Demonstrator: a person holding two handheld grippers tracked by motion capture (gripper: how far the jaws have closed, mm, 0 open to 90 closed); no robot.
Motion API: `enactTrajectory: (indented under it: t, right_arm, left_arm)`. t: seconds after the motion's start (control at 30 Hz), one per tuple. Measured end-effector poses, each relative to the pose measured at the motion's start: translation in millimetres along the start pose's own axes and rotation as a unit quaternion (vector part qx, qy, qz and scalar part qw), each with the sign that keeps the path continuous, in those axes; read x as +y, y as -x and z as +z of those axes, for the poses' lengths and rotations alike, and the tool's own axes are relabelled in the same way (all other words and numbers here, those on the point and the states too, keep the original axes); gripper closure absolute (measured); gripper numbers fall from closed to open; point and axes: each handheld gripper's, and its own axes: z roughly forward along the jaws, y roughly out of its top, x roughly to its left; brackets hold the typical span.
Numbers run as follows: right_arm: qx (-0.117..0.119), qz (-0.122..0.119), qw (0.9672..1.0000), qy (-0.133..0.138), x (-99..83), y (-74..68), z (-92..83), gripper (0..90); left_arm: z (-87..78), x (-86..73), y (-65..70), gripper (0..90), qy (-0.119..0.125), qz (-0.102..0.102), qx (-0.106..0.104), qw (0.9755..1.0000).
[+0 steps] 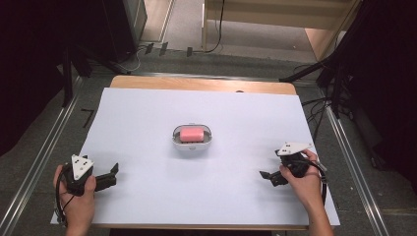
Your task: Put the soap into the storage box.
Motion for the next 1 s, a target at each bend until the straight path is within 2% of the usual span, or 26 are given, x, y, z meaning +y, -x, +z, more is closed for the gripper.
enactTrajectory:
  t: [0.2,0.23,0.27,0.33,0.43,0.6,0.7,0.9,0.93,1.0]
  right_arm:
    - [0.004,0.011,0.9998,0.014,-11.8,2.0,-6.2,0.0]
    - [-0.005,0.012,0.9998,0.016,-13.2,1.8,-6.7,0.0]
    - [-0.027,0.014,0.9995,0.011,-14.3,0.0,-6.7,0.0]
    - [-0.035,0.011,0.9993,0.005,-16.0,-0.1,-7.0,0.0]
    - [-0.028,0.014,0.9995,-0.006,-22.2,-0.9,-7.5,0.0]
    - [-0.028,0.028,0.999,0.023,-34.2,0.1,-11.5,0.0]
    - [-0.028,0.034,0.9986,0.029,-38.7,0.1,-13.3,0.0]
    - [-0.033,0.054,0.9965,0.054,-53.6,2.4,-20.6,0.0]
    - [-0.032,0.057,0.9954,0.07,-56.6,3.3,-25.9,0.0]
    - [-0.035,0.06,0.9949,0.073,-58.4,4.0,-27.4,0.0]
  left_arm:
    - [-0.1,0.0,-0.1,0.0,0.0,-0.001,0.0,1.0]
    - [-0.1,0.0,-0.1,0.0,0.0,-0.001,0.0,1.0]
    - [-0.1,0.0,-0.1,0.0,0.0,0.0,0.0,1.0]
    - [-0.1,0.0,-0.1,0.0,0.001,0.0,0.0,1.0]
    - [-0.2,0.1,-0.2,0.0,0.0,-0.001,-0.001,1.0]
    - [-0.1,0.0,-0.1,0.0,0.0,-0.001,0.0,1.0]
    - [-0.1,0.0,-0.2,0.0,0.001,-0.001,0.0,1.0]
    - [-0.2,0.0,-0.2,0.0,0.001,-0.001,0.0,1.0]
    - [-0.2,-0.1,-0.1,0.0,0.0,-0.001,0.0,1.0]
    - [-0.2,-0.1,0.0,0.0,0.001,-0.002,0.0,1.0]
